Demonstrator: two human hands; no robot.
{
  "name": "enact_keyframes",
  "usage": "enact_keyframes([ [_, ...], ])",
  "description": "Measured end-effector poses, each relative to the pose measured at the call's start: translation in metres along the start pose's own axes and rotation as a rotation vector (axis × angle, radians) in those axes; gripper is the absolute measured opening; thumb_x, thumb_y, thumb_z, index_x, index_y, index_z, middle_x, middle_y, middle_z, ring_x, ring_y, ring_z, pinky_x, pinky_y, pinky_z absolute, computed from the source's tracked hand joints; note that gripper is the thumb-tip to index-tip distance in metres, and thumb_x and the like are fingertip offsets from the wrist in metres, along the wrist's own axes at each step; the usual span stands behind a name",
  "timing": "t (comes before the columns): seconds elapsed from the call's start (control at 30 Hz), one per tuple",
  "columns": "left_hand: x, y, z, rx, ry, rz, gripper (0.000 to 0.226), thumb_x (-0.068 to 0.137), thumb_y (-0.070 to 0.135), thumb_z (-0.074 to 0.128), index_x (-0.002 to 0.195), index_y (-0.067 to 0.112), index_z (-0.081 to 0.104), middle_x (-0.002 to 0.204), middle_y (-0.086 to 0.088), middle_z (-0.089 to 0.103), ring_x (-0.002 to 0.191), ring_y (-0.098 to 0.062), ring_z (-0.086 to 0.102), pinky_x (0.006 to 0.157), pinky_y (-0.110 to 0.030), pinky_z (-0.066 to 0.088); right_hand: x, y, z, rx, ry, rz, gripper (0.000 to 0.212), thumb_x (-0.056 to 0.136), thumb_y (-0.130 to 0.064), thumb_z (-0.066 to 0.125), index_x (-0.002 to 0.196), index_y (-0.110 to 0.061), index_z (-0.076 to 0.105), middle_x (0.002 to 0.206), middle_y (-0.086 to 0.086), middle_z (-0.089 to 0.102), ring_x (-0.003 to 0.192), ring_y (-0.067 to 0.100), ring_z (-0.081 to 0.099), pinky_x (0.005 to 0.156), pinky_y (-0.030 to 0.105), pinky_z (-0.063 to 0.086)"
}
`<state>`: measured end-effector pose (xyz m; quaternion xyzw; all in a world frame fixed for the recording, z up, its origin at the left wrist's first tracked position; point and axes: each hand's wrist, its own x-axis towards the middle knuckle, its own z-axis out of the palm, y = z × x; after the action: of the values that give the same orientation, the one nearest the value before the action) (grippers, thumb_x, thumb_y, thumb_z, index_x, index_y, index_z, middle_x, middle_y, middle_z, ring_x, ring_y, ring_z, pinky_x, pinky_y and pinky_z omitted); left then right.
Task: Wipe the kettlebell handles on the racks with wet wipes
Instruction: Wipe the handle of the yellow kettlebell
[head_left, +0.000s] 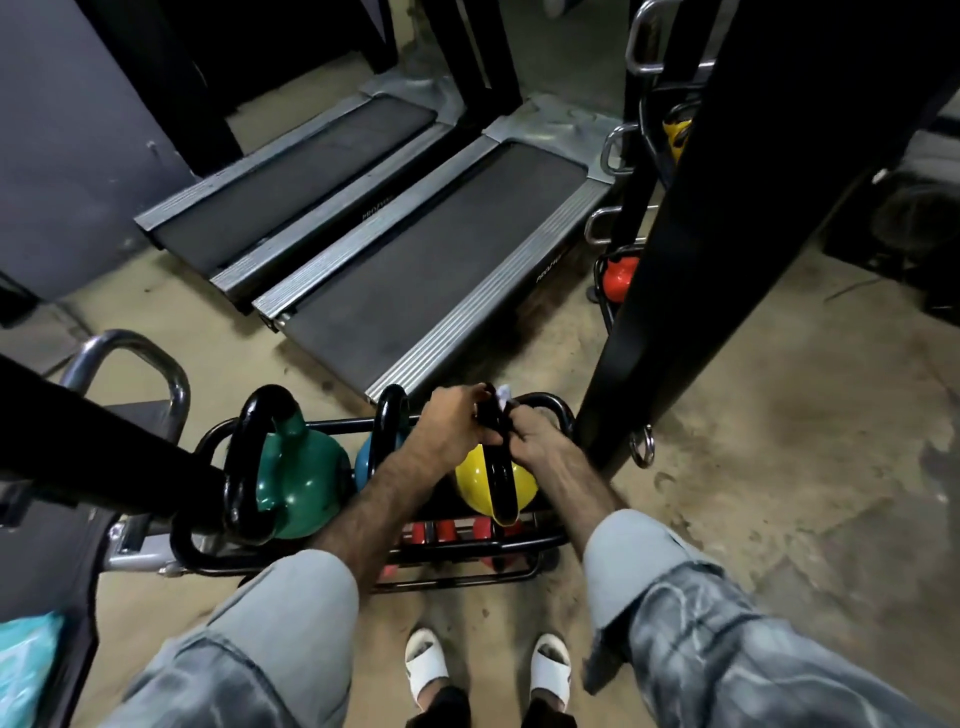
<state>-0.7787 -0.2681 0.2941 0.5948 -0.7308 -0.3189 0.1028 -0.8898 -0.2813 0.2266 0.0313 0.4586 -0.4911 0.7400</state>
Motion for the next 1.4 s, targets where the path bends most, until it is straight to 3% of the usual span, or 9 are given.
enact_keyframes([
  [0.1,-0.002,0.000,0.000,-0.020,0.008,-0.024,0.056,0.059,0.017,0.086,0.112,0.012,0.067,0.118,-0.008,0.068,0.104,-0.024,0.066,0.090,-0.039,0.052,-0.002,-0.001,-0.005,0.021,-0.039,0.002,0.059,0.103,-0.018,0.044,0.052,-0.003,0.071,0.051,0.009,0.066,0.044,0.014,0.065,0.043,0.023,0.053],
  [0.23,-0.006,-0.002,0.004,-0.130,0.072,-0.058,0.065,0.059,0.012,0.087,0.119,0.013,0.064,0.117,-0.003,0.069,0.102,-0.014,0.066,0.093,-0.030,0.052,-0.013,-0.006,-0.018,-0.252,0.051,-0.141,0.017,0.093,0.002,0.058,0.107,-0.001,0.067,0.069,0.006,0.071,0.059,0.012,0.068,0.053,0.019,0.054],
  [0.4,-0.021,0.000,0.014,-0.206,0.189,-0.077,0.044,0.066,0.009,0.084,0.107,0.010,0.068,0.105,-0.007,0.070,0.093,-0.018,0.068,0.088,-0.035,0.055,-0.028,-0.030,0.010,-1.158,0.195,-0.621,0.013,0.084,-0.023,0.072,0.094,-0.015,0.075,0.089,-0.001,0.073,0.081,0.012,0.065,0.065,0.013,0.046],
  [0.53,-0.037,0.001,0.032,-0.242,0.283,-0.100,0.040,0.076,0.016,0.078,0.113,0.012,0.067,0.111,-0.002,0.066,0.096,-0.010,0.065,0.086,-0.015,0.050,-0.011,-0.045,0.053,-1.892,0.014,-0.605,0.018,0.081,-0.015,0.069,0.098,-0.012,0.076,0.103,0.013,0.072,0.099,0.029,0.067,0.083,0.030,0.055],
  [0.7,-0.044,0.002,0.038,-0.356,0.322,-0.146,0.037,0.067,0.026,0.073,0.103,0.019,0.069,0.101,-0.001,0.069,0.088,-0.012,0.066,0.078,-0.033,0.059,-0.020,-0.051,0.109,-2.821,-0.387,-0.392,0.033,0.078,-0.026,0.068,0.110,-0.021,0.070,0.116,0.003,0.068,0.105,0.027,0.065,0.079,0.035,0.051],
  [0.8,-0.043,0.003,0.038,-0.341,0.347,-0.228,0.025,0.066,0.027,0.070,0.089,0.017,0.067,0.085,0.000,0.069,0.078,-0.019,0.066,0.071,-0.035,0.057,-0.037,-0.043,0.130,-3.203,-0.562,-0.489,0.033,0.082,-0.036,0.062,0.115,-0.032,0.069,0.121,-0.006,0.067,0.109,0.022,0.064,0.072,0.030,0.042],
  [1.13,-0.046,0.001,0.044,-0.424,0.366,-0.251,0.033,0.068,0.030,0.070,0.099,0.018,0.065,0.097,0.001,0.071,0.089,-0.019,0.067,0.080,-0.032,0.056,-0.043,-0.032,0.134,-3.255,-0.575,-0.452,0.038,0.085,-0.038,0.065,0.121,-0.025,0.065,0.126,-0.004,0.063,0.113,0.021,0.062,0.071,0.032,0.045],
  [1.3,-0.048,0.001,0.044,-0.441,0.373,-0.226,0.031,0.073,0.023,0.074,0.103,0.019,0.067,0.094,0.008,0.069,0.084,-0.007,0.065,0.074,-0.019,0.052,-0.036,-0.037,0.121,-2.953,-0.479,-0.536,0.034,0.080,-0.020,0.071,0.112,-0.012,0.068,0.119,0.010,0.062,0.109,0.029,0.061,0.072,0.032,0.047],
  [1.4,-0.047,0.000,0.046,-0.441,0.380,-0.204,0.036,0.072,0.027,0.075,0.106,0.019,0.067,0.101,0.005,0.072,0.086,-0.007,0.067,0.081,-0.027,0.057,-0.031,-0.043,0.102,-2.753,-0.385,-0.634,0.022,0.083,-0.011,0.066,0.104,-0.008,0.071,0.108,0.015,0.066,0.103,0.032,0.064,0.081,0.036,0.054],
])
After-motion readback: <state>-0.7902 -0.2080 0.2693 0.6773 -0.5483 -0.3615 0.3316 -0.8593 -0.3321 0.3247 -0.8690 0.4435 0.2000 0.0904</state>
